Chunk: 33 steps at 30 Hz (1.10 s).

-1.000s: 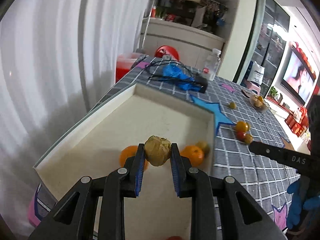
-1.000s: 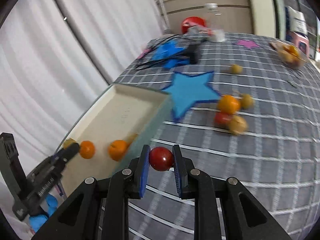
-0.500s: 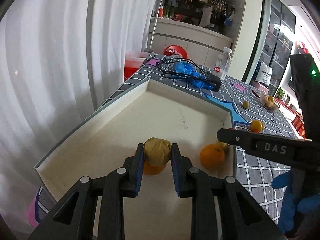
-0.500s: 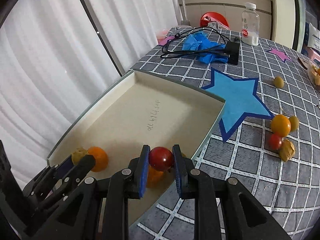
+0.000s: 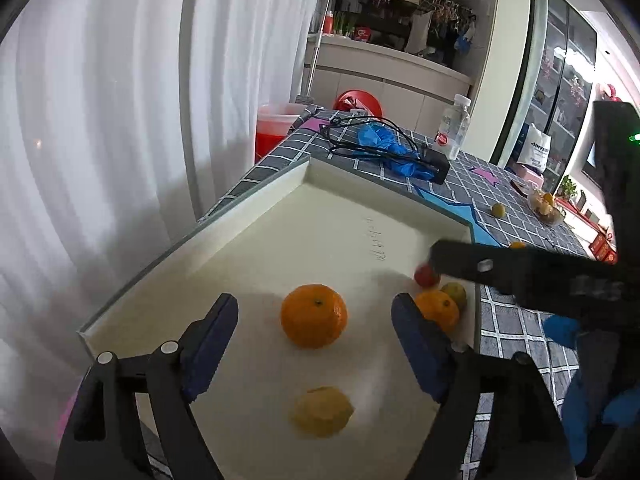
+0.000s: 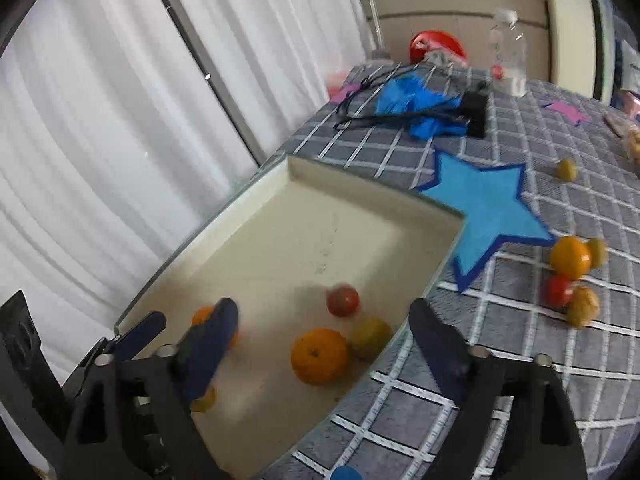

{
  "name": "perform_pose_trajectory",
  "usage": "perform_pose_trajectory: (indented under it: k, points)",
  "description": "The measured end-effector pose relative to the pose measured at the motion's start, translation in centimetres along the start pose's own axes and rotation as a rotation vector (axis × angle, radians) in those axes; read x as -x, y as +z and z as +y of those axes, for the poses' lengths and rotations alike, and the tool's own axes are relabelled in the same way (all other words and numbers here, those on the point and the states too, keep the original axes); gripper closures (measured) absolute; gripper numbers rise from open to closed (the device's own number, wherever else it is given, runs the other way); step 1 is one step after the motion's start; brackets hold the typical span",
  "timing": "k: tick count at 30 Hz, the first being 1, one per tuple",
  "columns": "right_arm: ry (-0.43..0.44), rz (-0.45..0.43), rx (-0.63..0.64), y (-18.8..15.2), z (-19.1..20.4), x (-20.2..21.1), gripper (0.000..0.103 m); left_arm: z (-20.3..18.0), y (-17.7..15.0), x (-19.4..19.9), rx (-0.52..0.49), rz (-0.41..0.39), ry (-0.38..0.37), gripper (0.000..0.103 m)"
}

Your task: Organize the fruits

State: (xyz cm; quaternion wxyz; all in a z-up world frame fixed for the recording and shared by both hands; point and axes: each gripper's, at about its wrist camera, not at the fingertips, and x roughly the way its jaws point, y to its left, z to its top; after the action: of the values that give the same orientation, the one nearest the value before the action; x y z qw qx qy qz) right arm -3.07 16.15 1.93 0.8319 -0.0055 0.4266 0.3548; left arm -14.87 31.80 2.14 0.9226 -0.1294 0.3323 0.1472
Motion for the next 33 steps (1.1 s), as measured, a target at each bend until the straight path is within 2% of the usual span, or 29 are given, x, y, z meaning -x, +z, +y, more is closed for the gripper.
perform_pose_trajectory:
  k: [3,5,7,10,12,13,17,21,23,26,28,30,33]
  points:
    - [-0.024,-0.044,0.012,-0.4,-0.6,1.9,0.014,-0.8,0.0,0.8,-0.027,-0.008,0.005,0.020]
    - [-0.029,-0.074,-0.021,-1.0,-2.1,3.3,0.000,-1.6,-0.1,1.8,-0.046,-0.035,-0.025,0.020]
    - [-0.036,-0.102,-0.072,-1.8,-4.3,4.5,0.000,-2.7,-0.4,2.8,-0.066,-0.066,-0.051,0.020]
    - [-0.079,-0.106,-0.193,-3.6,-8.6,6.2,0.000,-5.0,-0.7,3.4,-0.110,-0.070,-0.095,0.020]
    - [-0.150,-0.095,-0.270,-4.7,-11.6,7.4,0.000,-7.4,-1.1,3.4,-0.160,-0.050,-0.127,0.019]
    - [-0.218,-0.088,-0.319,-5.5,-13.5,8.3,0.000,-9.0,-1.6,3.2,-0.196,-0.028,-0.146,0.019]
    - [-0.337,-0.103,-0.419,-7.6,-18.9,11.4,0.000,-13.8,-3.3,2.5,-0.301,0.018,-0.186,0.019]
    - [-0.561,-0.080,-0.511,-10.0,-23.6,13.8,0.000,-17.6,-4.9,1.2,-0.378,0.048,-0.189,0.019]
    - [-0.616,-0.095,-0.527,-11.0,-25.1,14.9,0.000,-18.6,-5.1,0.0,-0.384,0.074,-0.177,0.018]
    - [-0.617,-0.171,-0.536,-12.3,-26.5,16.3,0.000,-19.1,-5.3,-1.6,-0.370,0.109,-0.152,0.019]
    - [-0.555,-0.182,-0.557,-12.8,-27.1,16.2,0.000,-19.1,-5.6,-2.1,-0.362,0.129,-0.137,0.019]
    - [-0.528,-0.207,-0.552,-12.8,-27.4,16.4,0.000,-19.0,-5.5,-2.2,-0.357,0.132,-0.130,0.018]
    - [-0.539,-0.189,-0.537,-12.6,-27.2,16.1,0.000,-18.9,-5.7,-2.3,-0.363,0.142,-0.123,0.018]
